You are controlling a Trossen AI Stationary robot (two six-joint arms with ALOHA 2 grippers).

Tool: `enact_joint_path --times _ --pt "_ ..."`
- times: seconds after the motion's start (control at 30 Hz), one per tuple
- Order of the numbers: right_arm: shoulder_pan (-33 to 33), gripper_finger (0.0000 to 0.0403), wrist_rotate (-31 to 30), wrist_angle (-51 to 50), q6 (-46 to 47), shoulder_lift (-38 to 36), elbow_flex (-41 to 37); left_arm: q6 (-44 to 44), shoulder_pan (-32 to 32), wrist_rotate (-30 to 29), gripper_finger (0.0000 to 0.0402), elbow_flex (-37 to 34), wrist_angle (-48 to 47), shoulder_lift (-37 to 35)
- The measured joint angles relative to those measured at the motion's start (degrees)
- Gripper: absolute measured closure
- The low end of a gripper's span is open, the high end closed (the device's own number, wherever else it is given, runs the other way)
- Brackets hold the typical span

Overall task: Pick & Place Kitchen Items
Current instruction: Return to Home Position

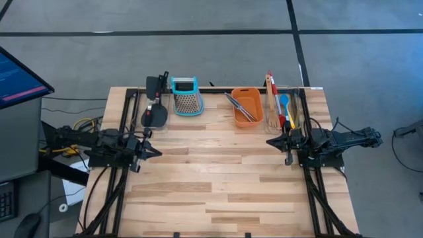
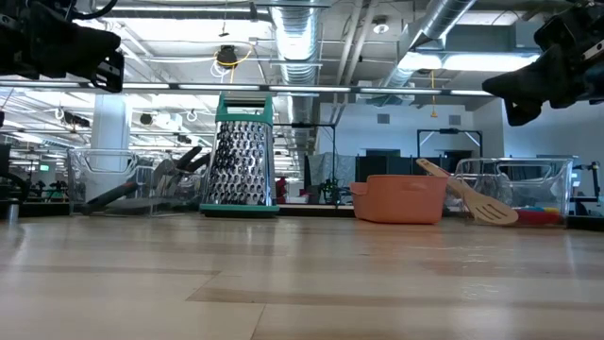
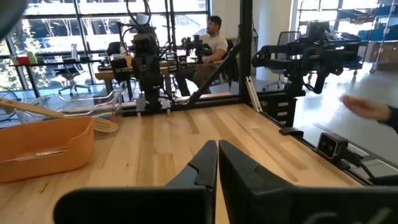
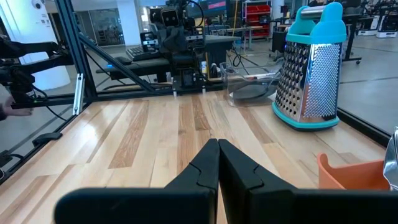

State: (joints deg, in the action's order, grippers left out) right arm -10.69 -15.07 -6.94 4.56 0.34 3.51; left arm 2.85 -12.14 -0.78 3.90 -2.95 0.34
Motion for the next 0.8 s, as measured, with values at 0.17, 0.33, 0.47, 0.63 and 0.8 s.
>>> enact_joint_path --times 0.17,0.33,0.47,0.63,0.8 --pt "0.0 0.0403 0.0 0.0 0.0 -0.01 0.0 0.0 0.0 0.0 0.04 0.0 0.12 0.02" --pt "-0.01 0.0403 0.0 0.0 0.0 -0.01 0.0 0.01 0.01 -0.02 0.04 0.0 0.47 0.02" --pt "-0.01 0.0403 0.0 0.0 0.0 -0.01 0.0 0.02 0.0 -0.02 0.04 0.0 0.51 0.02" --pt "-0.01 0.0403 0.0 0.0 0.0 -0.01 0.0 0.02 0.0 -0.02 0.04 0.0 0.53 0.02" --pt "-0.01 0.0403 0.0 0.0 0.0 -0.01 -0.02 0.02 0.0 -0.02 0.04 0.0 0.59 0.02"
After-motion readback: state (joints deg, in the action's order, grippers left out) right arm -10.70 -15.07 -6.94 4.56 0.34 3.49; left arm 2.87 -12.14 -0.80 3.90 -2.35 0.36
